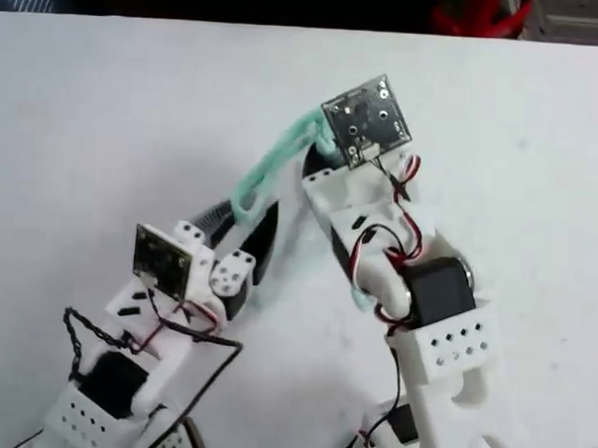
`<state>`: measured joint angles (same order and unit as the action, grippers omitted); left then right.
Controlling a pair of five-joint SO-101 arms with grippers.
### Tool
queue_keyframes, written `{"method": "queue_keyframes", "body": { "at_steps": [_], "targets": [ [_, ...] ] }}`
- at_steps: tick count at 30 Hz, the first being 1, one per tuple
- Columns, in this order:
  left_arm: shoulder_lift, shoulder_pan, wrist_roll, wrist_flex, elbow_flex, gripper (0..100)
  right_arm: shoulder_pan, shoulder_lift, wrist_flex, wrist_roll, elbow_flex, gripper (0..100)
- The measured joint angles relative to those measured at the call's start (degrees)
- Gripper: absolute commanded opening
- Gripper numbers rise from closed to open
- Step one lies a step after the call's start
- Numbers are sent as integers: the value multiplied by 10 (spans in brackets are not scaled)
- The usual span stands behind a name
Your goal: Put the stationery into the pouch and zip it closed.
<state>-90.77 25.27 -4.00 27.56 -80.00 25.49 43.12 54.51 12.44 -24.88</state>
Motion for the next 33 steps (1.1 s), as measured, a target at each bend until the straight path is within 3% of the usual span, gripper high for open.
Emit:
{"method": "queue_keyframes", "body": {
  "at_steps": [9, 21, 33],
  "targets": [
    [0, 13, -1, -14, -1, 23, 1, 0, 3, 0, 18, 19],
    [-11, 16, 16, -2, 2, 23, 1, -2, 113, 0, 181, 19],
    [-10, 11, 22, 8, 1, 23, 111, -42, 188, 0, 205, 19]
  ]
}}
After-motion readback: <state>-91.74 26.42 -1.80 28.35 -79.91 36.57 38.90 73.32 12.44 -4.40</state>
